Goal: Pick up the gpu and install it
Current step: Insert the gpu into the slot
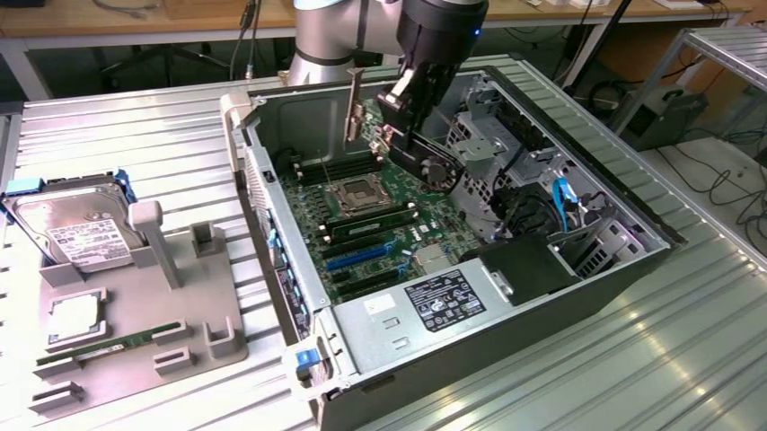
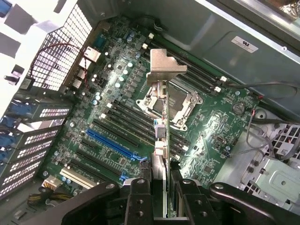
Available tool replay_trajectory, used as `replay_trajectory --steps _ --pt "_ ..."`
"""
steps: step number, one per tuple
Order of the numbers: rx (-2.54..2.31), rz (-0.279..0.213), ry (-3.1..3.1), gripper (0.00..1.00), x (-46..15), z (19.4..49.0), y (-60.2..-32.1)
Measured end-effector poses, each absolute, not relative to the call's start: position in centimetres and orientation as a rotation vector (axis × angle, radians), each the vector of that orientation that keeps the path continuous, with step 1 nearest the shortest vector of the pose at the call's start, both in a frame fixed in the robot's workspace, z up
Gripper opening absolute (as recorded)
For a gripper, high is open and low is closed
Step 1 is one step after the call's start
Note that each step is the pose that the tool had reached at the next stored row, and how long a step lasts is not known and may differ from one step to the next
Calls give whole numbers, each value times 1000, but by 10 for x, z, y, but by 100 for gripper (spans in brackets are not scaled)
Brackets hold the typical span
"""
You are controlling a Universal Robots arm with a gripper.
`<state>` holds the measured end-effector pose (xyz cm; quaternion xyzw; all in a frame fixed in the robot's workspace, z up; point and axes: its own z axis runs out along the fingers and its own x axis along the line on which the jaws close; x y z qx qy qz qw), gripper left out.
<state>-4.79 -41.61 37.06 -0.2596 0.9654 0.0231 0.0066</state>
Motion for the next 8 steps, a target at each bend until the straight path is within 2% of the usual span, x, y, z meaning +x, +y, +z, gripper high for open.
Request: replay_trajectory --steps 8 --pt "-881 73 3002 26 -48 371 -416"
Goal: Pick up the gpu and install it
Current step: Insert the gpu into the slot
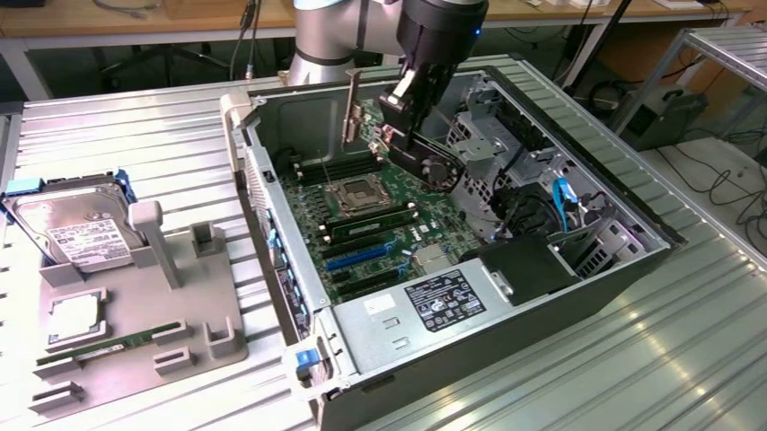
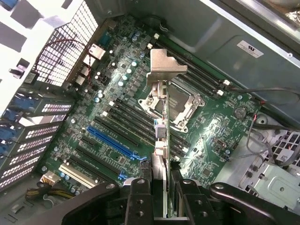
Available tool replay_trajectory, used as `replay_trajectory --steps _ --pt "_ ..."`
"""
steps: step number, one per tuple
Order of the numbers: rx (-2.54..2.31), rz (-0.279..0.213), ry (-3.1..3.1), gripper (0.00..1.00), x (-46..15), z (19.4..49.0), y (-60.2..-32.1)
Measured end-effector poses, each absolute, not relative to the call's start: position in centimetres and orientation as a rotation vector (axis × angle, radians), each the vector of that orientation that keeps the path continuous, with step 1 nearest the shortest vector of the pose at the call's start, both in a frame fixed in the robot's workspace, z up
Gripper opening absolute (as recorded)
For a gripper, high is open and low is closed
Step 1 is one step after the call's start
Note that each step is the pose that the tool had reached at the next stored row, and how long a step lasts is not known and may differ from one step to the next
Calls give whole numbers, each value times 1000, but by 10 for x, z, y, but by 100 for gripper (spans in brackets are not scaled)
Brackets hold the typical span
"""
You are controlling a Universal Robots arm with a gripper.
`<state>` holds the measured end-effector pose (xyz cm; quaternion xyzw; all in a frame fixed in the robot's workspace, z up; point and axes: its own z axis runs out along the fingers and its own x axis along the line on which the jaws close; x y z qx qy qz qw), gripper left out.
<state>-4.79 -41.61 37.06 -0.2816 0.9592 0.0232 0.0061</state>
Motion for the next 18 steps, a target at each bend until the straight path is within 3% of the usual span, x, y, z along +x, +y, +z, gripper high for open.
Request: replay_trajectory --steps 18 --pt "-1011 73 2963 26 -48 371 -416"
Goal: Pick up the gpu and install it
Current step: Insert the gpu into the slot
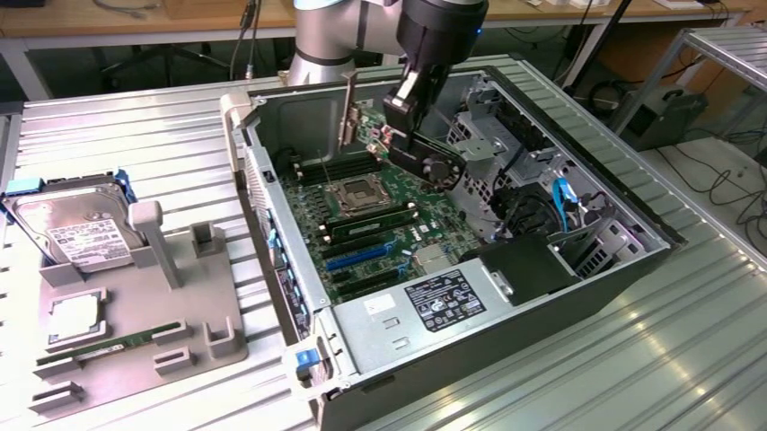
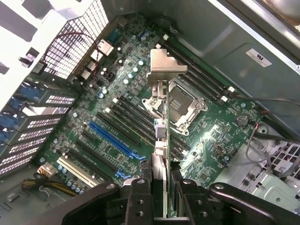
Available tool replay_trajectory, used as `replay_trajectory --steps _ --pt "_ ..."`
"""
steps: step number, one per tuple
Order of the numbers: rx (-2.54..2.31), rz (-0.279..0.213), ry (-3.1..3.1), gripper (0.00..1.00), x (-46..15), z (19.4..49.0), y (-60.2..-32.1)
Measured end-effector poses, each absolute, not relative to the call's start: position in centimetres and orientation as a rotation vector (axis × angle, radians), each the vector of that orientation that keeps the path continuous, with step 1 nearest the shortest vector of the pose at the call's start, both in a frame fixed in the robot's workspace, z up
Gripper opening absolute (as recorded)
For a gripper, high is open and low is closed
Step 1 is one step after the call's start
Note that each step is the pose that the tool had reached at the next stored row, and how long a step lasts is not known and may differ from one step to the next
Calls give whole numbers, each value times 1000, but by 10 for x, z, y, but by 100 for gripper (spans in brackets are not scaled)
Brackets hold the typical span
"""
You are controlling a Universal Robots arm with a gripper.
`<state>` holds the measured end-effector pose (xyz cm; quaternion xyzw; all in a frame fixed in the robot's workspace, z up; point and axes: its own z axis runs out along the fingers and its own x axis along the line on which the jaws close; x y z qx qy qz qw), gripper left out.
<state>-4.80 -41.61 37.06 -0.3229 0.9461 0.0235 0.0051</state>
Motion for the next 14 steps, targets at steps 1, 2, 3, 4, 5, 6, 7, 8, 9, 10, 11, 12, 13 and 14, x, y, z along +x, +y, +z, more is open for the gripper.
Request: replay_trajectory --steps 1,2,3,4,5,6,7,8,9,10,11,12,13,14 --pt "-1018 74 2961 26 -48 371 -416" --pt "-1029 74 2957 26 -48 371 -416" --pt "-1036 74 2955 26 -48 371 -416" --pt "-1047 74 2951 26 -48 371 -416" --pt "-1058 74 2947 26 -48 371 -416" --pt "-1067 74 2944 26 -48 371 -416" --pt "-1074 74 2942 26 -48 371 -416" --pt "-1081 74 2939 26 -48 371 -416" --pt "-1090 74 2936 26 -48 371 -416" --pt "-1102 74 2932 26 -48 371 -416" --pt "-1110 74 2929 26 -48 371 -416" --pt "-1119 74 2925 26 -48 371 -416" --pt "-1127 74 2923 26 -48 371 -416" --pt "-1134 74 2920 26 -48 371 -416"
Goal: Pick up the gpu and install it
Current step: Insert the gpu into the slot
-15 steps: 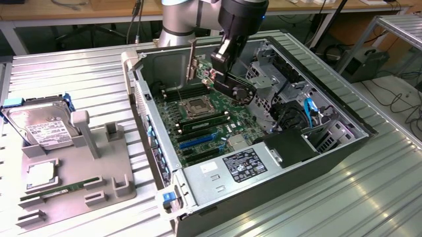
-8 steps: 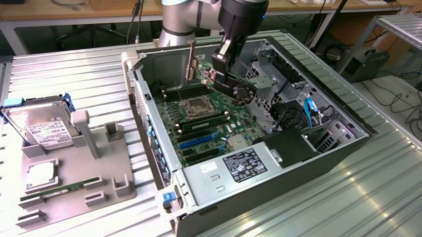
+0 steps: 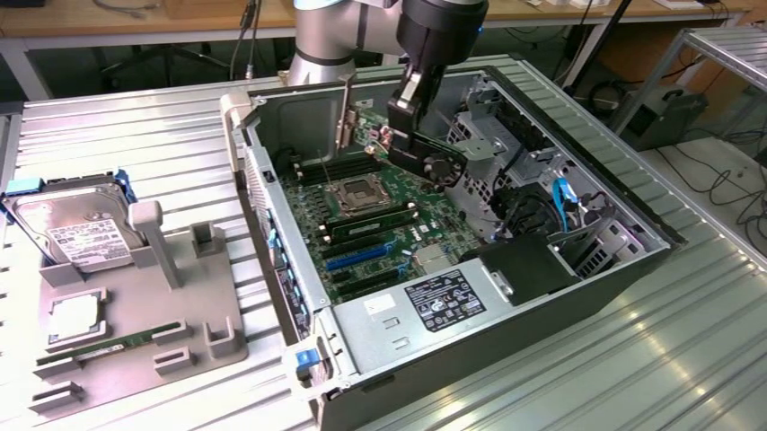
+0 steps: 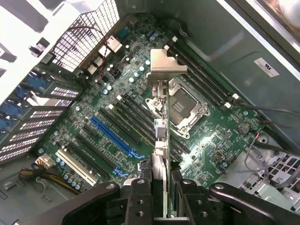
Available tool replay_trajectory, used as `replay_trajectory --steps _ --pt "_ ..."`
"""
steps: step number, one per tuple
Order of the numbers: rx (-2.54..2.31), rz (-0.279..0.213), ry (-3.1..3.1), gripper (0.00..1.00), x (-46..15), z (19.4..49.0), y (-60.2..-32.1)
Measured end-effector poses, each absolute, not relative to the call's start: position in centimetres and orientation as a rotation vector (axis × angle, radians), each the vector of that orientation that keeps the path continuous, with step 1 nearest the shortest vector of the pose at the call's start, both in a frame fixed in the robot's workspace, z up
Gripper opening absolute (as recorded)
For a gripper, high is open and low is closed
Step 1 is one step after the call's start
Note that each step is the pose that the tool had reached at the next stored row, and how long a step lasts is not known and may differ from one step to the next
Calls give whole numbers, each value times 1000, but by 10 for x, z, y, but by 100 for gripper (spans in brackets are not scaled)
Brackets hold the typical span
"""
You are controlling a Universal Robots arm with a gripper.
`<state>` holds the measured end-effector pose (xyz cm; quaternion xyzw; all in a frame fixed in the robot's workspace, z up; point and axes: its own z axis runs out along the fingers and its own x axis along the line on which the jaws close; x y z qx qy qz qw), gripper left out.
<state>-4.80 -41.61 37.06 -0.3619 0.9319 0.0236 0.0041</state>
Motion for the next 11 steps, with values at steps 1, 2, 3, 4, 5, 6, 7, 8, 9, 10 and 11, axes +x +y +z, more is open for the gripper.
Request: replay_trajectory --steps 1,2,3,4,5,6,7,8,9,10,11 --pt "-1141 74 2917 26 -48 371 -416" --pt "-1149 74 2914 26 -48 371 -416" --pt "-1159 74 2911 26 -48 371 -416" --pt "-1165 74 2908 26 -48 371 -416" --pt "-1174 74 2905 26 -48 371 -416" --pt "-1182 74 2902 26 -48 371 -416" --pt "-1190 74 2899 26 -48 371 -416" --pt "-1196 74 2896 26 -48 371 -416" --pt "-1203 74 2893 26 -48 371 -416" --pt "-1211 74 2891 26 -48 371 -416" --pt "-1219 74 2887 26 -48 371 -416"
